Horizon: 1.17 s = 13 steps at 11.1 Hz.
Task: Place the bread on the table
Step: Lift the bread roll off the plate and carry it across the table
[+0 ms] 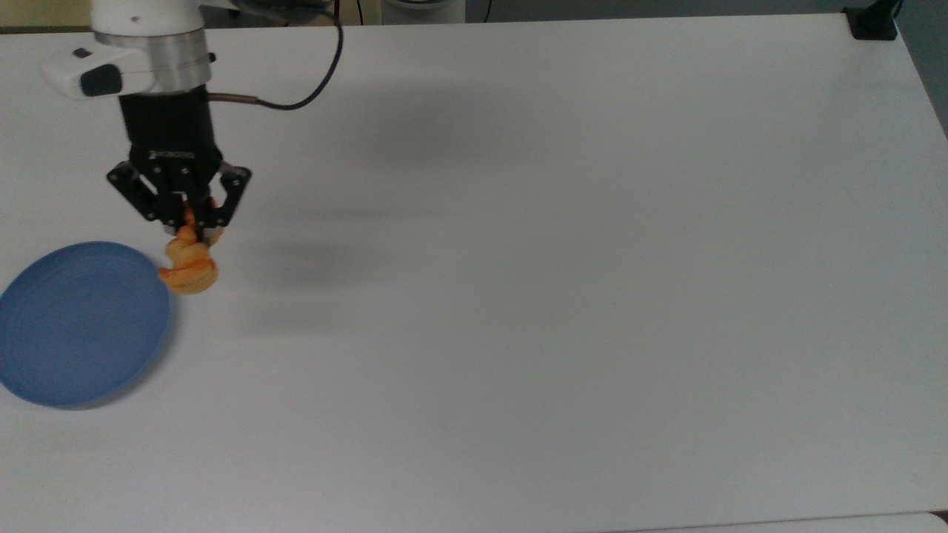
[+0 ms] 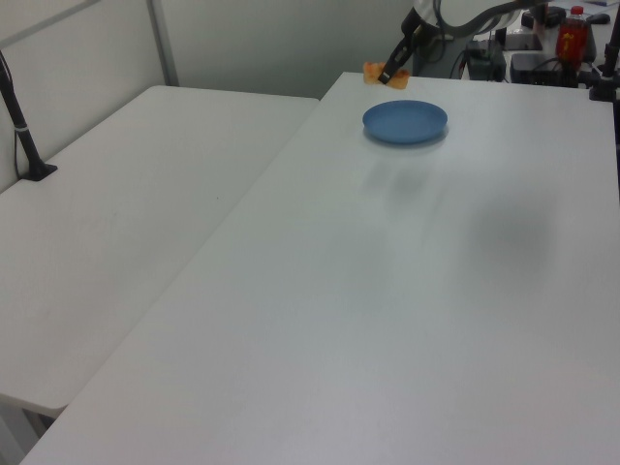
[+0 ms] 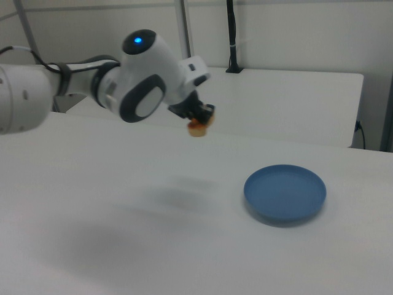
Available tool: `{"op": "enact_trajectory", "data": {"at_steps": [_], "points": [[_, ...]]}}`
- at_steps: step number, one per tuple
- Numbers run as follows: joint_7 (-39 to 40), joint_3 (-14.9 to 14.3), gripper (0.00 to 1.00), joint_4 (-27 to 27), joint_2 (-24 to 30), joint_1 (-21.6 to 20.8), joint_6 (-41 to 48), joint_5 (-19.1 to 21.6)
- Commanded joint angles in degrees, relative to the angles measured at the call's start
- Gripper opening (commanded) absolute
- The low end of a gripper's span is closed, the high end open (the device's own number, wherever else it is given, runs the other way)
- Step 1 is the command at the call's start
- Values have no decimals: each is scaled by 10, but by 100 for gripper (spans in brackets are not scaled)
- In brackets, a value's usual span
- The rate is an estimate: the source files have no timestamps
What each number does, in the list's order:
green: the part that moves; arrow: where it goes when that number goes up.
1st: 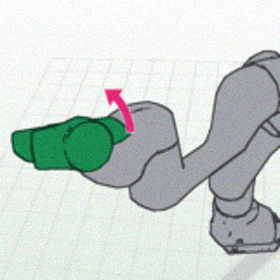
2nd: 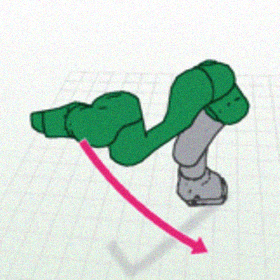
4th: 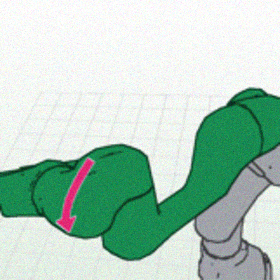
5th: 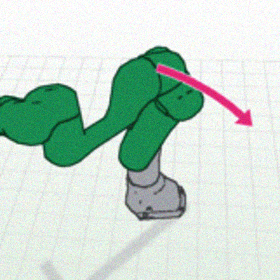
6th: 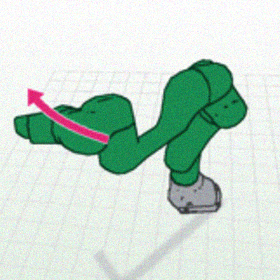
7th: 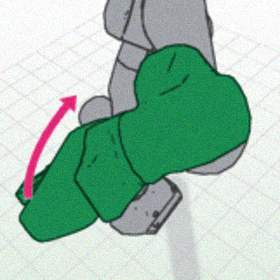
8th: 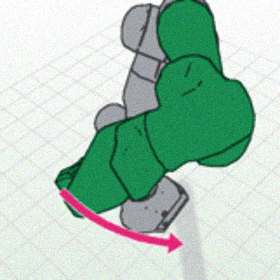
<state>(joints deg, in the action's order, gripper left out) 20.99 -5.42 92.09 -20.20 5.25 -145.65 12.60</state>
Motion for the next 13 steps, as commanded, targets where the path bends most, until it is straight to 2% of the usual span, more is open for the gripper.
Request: {"op": "enact_trajectory", "data": {"at_steps": [1,2,4,5,7,9,11,13], "points": [[-113,28,5,147,133,-37,19,-37],[-171,50,5,157,156,-39,60,-75],[-311,113,5,158,180,-45,150,-144],[-368,137,5,160,192,-53,185,-161],[-437,194,5,183,215,-74,241,-164],[-503,259,3,224,230,-91,246,-164],[-556,330,3,269,227,-109,230,-164],[-646,391,3,293,221,-132,176,-165]]}}
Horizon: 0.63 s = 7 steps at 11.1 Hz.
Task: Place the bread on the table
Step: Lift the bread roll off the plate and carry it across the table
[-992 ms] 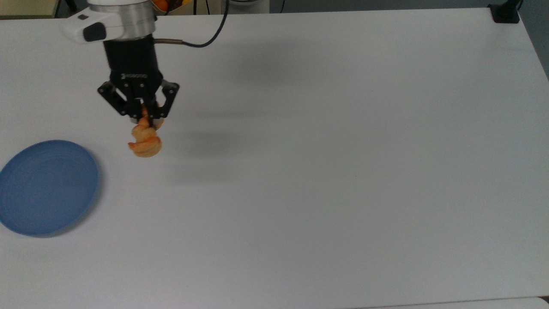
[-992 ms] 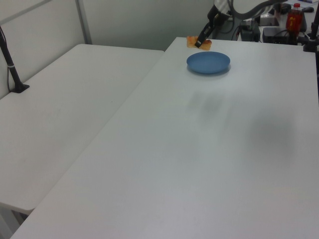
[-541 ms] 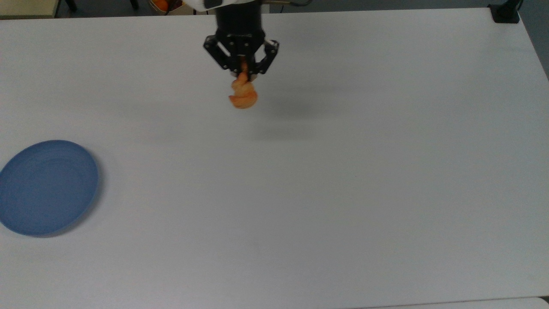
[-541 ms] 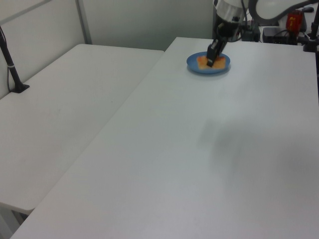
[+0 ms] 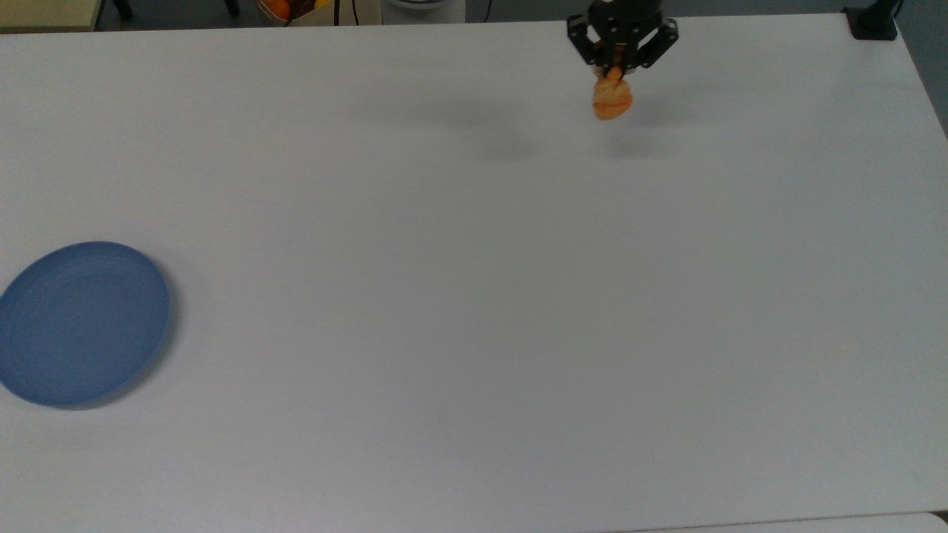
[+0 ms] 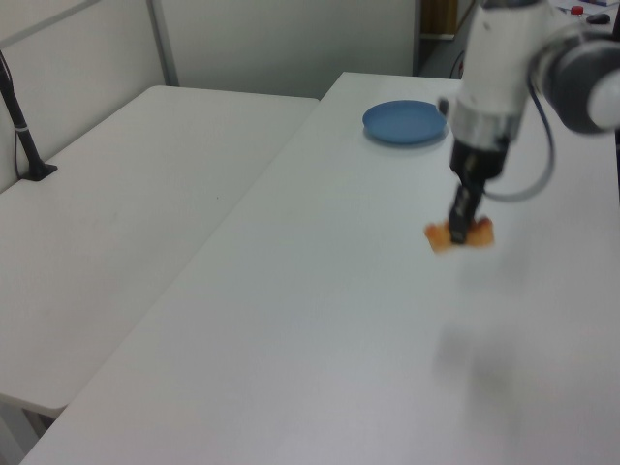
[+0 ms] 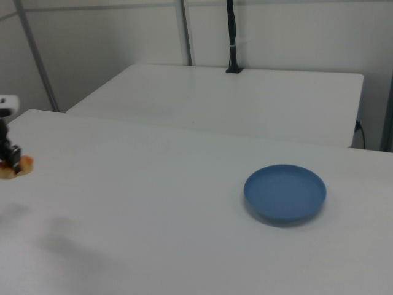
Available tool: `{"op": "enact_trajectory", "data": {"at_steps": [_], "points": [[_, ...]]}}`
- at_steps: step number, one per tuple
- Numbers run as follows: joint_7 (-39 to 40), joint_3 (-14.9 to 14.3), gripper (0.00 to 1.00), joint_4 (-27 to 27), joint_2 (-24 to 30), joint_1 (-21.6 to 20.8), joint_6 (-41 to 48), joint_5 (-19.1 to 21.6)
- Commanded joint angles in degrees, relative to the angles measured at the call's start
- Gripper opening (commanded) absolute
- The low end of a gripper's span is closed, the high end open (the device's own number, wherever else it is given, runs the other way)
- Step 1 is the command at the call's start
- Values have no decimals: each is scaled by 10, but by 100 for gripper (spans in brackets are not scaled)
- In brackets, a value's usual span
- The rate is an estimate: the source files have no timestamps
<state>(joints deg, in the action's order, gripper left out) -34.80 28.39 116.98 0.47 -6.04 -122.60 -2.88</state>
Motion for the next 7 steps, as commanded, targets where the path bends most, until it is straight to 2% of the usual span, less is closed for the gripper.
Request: {"op": "enact_trajectory", "data": {"at_steps": [1,2,3,5,7], "points": [[-118,72,3,40,1,-23,-69,-14],[-142,74,3,40,-7,-35,-87,-16],[-164,74,3,32,-32,-55,-97,-35],[-237,74,3,21,-101,-86,-133,-123],[-334,73,3,19,-136,-105,-154,-198]]}}
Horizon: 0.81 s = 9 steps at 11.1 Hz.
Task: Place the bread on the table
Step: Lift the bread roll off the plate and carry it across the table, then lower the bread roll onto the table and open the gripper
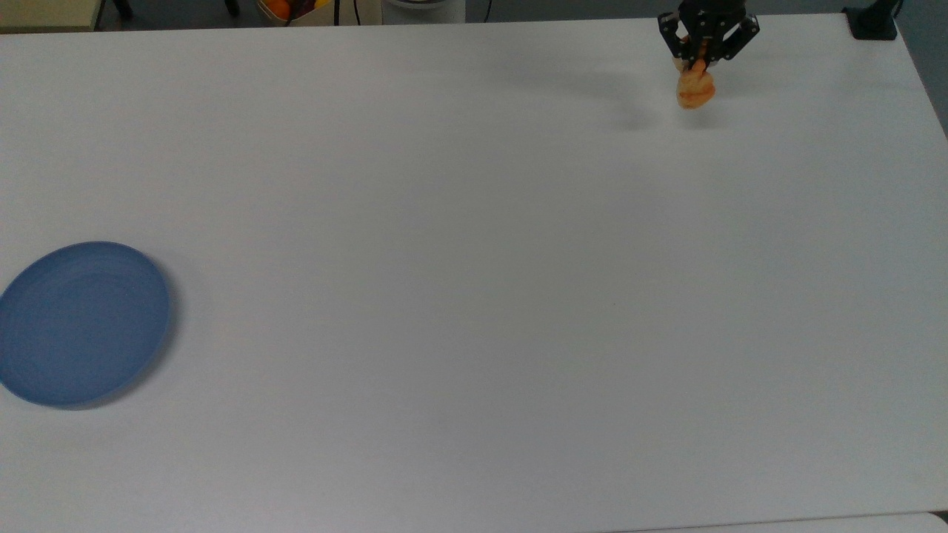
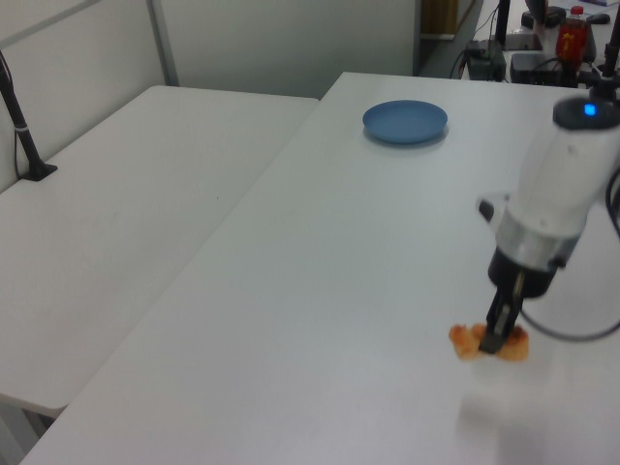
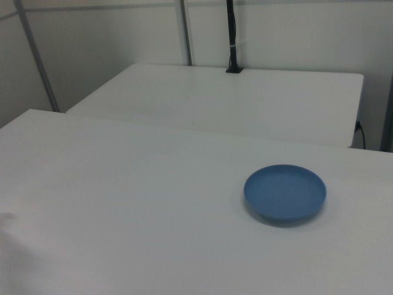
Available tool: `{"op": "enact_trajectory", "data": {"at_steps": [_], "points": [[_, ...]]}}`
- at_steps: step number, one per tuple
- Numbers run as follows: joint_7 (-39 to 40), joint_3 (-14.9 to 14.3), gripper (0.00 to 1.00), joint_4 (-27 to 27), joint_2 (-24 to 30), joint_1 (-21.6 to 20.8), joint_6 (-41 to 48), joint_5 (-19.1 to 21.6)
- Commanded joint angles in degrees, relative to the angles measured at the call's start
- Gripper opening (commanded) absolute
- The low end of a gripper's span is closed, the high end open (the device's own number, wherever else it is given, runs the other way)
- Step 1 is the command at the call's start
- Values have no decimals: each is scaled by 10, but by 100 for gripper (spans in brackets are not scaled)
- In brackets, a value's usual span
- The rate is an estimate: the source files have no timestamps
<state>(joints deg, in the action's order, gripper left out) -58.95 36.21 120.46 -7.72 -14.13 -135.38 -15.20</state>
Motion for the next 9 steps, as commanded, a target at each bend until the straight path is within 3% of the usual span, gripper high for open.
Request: {"op": "enact_trajectory", "data": {"at_steps": [1,5,7,9], "points": [[-123,-6,3,-29,-71,-30,-26,-97],[-172,-16,3,-70,-121,-37,-26,-151],[-187,-20,6,-70,-136,-48,-26,-197],[-188,-21,7,-70,-144,-50,-26,-201]]}}
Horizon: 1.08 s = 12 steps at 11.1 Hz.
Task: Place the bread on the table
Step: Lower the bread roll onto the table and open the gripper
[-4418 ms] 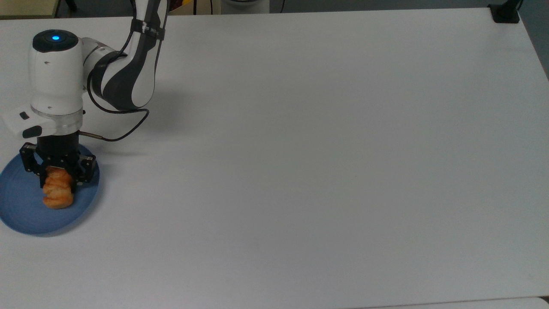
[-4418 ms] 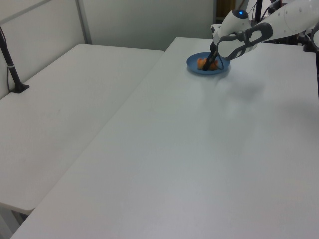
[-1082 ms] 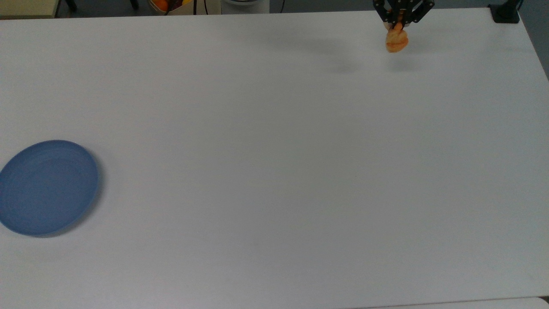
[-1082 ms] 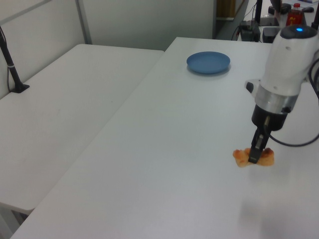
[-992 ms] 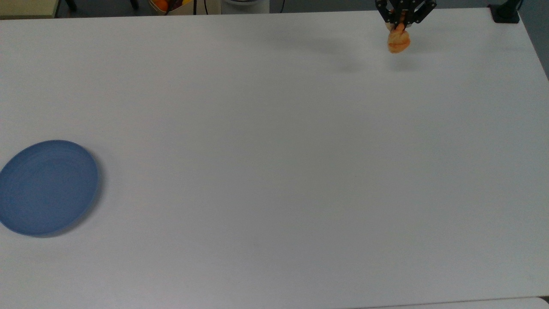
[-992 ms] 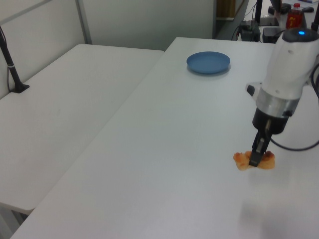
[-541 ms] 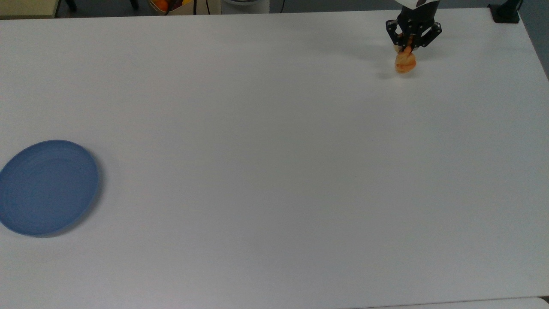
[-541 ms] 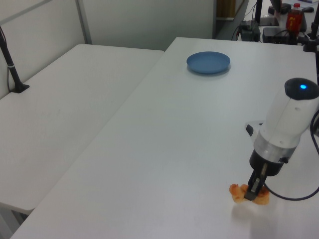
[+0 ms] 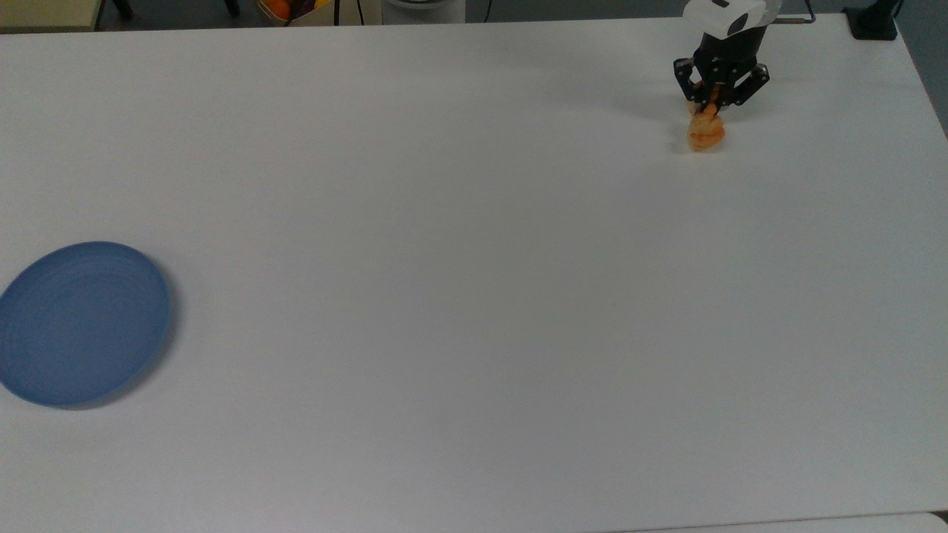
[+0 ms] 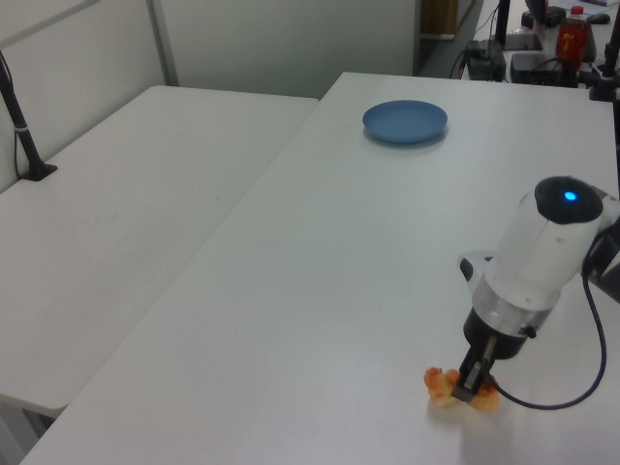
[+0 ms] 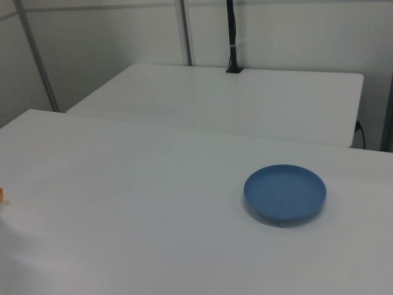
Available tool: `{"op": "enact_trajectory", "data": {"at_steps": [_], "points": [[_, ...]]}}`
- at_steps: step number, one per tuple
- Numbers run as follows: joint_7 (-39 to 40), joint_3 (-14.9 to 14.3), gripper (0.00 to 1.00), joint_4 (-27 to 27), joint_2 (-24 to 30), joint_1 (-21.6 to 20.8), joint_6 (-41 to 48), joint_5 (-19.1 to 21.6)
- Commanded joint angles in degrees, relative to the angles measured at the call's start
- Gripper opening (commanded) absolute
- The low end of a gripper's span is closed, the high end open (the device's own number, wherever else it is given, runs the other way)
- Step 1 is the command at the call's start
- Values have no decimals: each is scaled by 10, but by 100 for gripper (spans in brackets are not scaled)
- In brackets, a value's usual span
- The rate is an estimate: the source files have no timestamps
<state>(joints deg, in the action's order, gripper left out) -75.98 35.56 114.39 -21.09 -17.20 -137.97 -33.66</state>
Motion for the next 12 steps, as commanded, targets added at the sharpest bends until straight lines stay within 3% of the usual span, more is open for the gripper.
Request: {"op": "enact_trajectory", "data": {"at_steps": [1,2,3,4,12], "points": [[-17,-15,12,-9,-11,-20,0,-17],[-17,-15,28,-10,-11,-20,0,-18],[-15,-15,72,-9,-12,-20,-1,-18],[-12,-17,100,-9,-12,-20,0,-19],[-12,-17,100,-10,-12,-20,-1,-21]]}}
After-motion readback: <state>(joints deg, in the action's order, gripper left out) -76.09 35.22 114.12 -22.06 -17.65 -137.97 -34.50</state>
